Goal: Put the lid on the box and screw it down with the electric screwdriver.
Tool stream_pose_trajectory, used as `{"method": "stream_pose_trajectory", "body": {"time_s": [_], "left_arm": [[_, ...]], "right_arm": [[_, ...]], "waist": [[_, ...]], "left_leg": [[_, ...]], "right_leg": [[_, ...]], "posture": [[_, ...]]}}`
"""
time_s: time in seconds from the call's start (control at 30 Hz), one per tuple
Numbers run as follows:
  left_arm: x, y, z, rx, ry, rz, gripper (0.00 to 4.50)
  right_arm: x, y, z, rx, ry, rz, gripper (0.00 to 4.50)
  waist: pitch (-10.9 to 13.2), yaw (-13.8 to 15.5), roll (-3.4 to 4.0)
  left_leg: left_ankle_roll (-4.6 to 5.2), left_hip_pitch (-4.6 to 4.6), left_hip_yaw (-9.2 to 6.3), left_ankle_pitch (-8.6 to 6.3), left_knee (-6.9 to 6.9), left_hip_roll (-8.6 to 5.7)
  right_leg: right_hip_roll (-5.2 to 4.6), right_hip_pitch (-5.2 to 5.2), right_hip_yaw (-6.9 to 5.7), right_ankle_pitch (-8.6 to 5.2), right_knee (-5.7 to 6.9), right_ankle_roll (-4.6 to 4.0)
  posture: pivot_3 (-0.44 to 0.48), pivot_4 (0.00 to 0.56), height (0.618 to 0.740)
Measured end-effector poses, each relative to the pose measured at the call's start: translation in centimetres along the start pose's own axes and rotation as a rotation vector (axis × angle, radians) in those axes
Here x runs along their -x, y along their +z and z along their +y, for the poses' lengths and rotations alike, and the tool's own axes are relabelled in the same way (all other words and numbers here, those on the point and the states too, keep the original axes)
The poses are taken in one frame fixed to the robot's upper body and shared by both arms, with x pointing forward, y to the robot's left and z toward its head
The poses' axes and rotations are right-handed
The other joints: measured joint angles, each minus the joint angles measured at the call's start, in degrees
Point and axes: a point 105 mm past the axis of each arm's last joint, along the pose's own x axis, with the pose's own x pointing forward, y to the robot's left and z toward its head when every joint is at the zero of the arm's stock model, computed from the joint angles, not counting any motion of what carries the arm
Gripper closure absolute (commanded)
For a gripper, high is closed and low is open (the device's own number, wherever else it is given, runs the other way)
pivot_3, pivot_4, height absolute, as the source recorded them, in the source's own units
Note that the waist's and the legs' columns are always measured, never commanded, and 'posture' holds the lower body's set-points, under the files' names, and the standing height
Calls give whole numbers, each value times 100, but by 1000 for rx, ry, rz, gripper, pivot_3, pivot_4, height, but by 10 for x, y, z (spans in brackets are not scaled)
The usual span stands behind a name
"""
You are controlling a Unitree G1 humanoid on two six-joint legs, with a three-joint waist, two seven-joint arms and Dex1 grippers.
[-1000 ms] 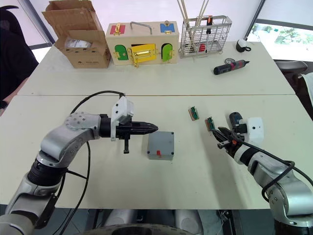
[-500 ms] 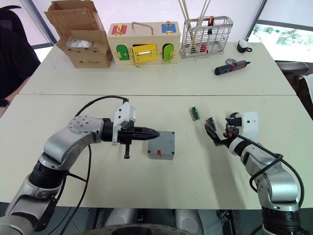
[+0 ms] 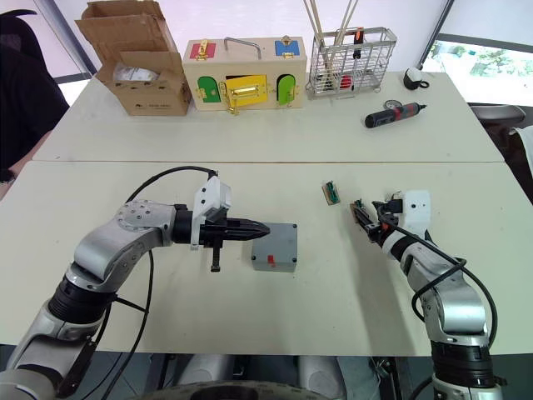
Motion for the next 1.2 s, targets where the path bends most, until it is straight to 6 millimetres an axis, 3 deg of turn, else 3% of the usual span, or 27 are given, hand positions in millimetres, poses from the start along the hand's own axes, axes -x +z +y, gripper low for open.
{"method": "stream_pose_trajectory", "body": {"time_s": [0.03, 0.13, 0.23, 0.27, 0.83, 1.2], "left_arm": [[0, 0, 0, 0, 1, 0, 4500], [0, 0, 0, 1, 3, 1, 4500], [0, 0, 0, 2, 5, 1, 4500], [0, 0, 1, 2, 6, 1, 4500], [1, -3, 1, 2, 12, 11, 4500], [1, -5, 4, 9, 13, 11, 4500]], "right_arm": [[0, -1, 0, 1, -2, 2, 2177], [-1, -2, -1, 2, -6, 4, 2943], [-1, -2, -1, 4, -5, 3, 4289], [-1, -2, -1, 3, -4, 1, 4401], [2, -3, 1, 8, -6, -10, 4401], [6, 24, 3, 23, -2, -97, 4401]], "waist": [[0, 0, 0], [0, 1, 0], [0, -1, 0], [0, -1, 0], [0, -2, 0], [0, 0, 0]], "left_leg": [[0, 0, 0, 0, 0, 0], [0, 0, 0, 0, 0, 0], [-1, 0, 0, 0, 0, 0], [0, 0, 0, 0, 0, 0], [-1, 0, 0, 1, 0, 0], [-1, 0, 0, 1, 0, 0]], "right_leg": [[0, 0, 0, 0, 0, 0], [0, 0, 0, 0, 0, 0], [0, 0, 0, 0, 0, 0], [0, 0, 0, 0, 0, 0], [0, 0, 0, 0, 1, 0], [0, -1, 0, 0, 1, 0]], "posture": [[0, 150, 740], [0, 150, 740], [0, 150, 740], [0, 150, 740], [0, 150, 740], [0, 150, 740]]}}
